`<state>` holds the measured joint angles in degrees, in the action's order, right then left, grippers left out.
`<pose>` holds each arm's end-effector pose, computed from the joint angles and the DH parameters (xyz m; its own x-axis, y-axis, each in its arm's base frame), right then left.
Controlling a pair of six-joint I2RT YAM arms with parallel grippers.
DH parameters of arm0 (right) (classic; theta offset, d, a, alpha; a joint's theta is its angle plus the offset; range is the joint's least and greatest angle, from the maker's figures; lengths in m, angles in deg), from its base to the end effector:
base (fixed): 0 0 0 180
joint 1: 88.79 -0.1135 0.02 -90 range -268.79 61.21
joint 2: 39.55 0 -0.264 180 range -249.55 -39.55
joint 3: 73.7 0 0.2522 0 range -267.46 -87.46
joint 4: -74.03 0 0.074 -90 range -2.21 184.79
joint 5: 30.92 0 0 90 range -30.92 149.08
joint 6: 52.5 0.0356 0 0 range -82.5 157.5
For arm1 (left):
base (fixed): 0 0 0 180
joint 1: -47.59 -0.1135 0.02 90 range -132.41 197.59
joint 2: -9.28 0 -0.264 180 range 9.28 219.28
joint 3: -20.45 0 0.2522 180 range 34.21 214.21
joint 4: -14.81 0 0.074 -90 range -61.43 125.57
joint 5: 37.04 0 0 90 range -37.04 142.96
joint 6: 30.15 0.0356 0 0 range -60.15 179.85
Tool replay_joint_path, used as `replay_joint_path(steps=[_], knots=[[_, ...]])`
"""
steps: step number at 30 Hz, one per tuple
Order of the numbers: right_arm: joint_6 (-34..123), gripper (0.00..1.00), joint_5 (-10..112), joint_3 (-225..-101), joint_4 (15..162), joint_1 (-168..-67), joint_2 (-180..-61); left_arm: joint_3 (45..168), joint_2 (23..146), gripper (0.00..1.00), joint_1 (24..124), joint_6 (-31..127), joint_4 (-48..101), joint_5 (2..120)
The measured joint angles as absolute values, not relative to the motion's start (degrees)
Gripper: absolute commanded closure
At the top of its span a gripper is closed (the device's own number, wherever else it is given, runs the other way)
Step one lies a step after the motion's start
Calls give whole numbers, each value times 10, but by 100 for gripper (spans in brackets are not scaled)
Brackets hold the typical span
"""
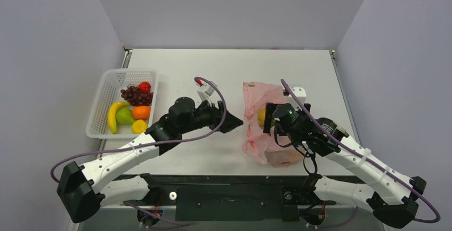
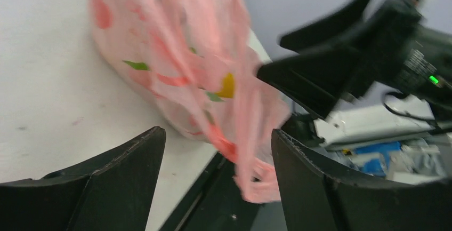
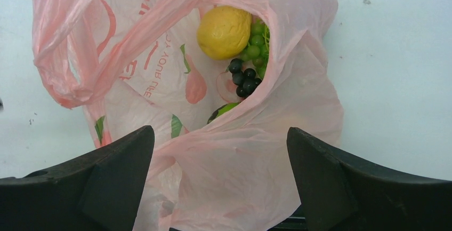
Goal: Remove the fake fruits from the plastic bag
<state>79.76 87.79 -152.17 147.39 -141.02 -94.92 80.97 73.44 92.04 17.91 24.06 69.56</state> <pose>0.1172 0.1233 0.3488 -0.6883 0.0747 -0.7216 -0.0572 0.9860 0.1565 0.1799 -0.1907 0.3110 -0.6999 -0.2107 -0.6825 0.5406 0.4682 -0.6989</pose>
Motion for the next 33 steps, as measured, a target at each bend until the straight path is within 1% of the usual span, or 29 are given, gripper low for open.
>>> replay_joint_path(steps=[3,6,10,14,16,17,18,19,20,21,22,26,33], knots=[[789,10,876,-1522,1467,-1394,-949,810,712,31,1006,181,248,646],[779,10,874,-1522,1463,-1374,-949,821,723,34,1090,184,257,590],[763,10,865,-1522,1461,-1344,-944,846,772,39,1139,192,291,517],[752,11,854,-1522,1461,-1322,-932,875,814,49,1174,215,340,455],[749,11,851,-1522,1461,-1315,-925,887,821,61,1185,225,355,440],[746,12,848,-1522,1461,-1313,-923,892,823,74,1188,230,359,437],[744,12,846,-1522,1461,-1311,-921,896,824,83,1190,233,362,433],[743,12,844,-1522,1461,-1310,-920,900,824,86,1190,235,363,431],[742,13,842,-1522,1461,-1307,-919,903,824,93,1191,238,365,430],[741,13,840,-1522,1461,-1307,-919,905,824,97,1192,242,364,428],[741,14,837,-1522,1461,-1305,-919,906,824,100,1193,243,362,428],[741,14,822,-1522,1461,-1293,-919,906,821,100,1213,263,348,427],[738,13,778,-1526,1476,-1274,-927,932,822,100,1292,346,319,427]])
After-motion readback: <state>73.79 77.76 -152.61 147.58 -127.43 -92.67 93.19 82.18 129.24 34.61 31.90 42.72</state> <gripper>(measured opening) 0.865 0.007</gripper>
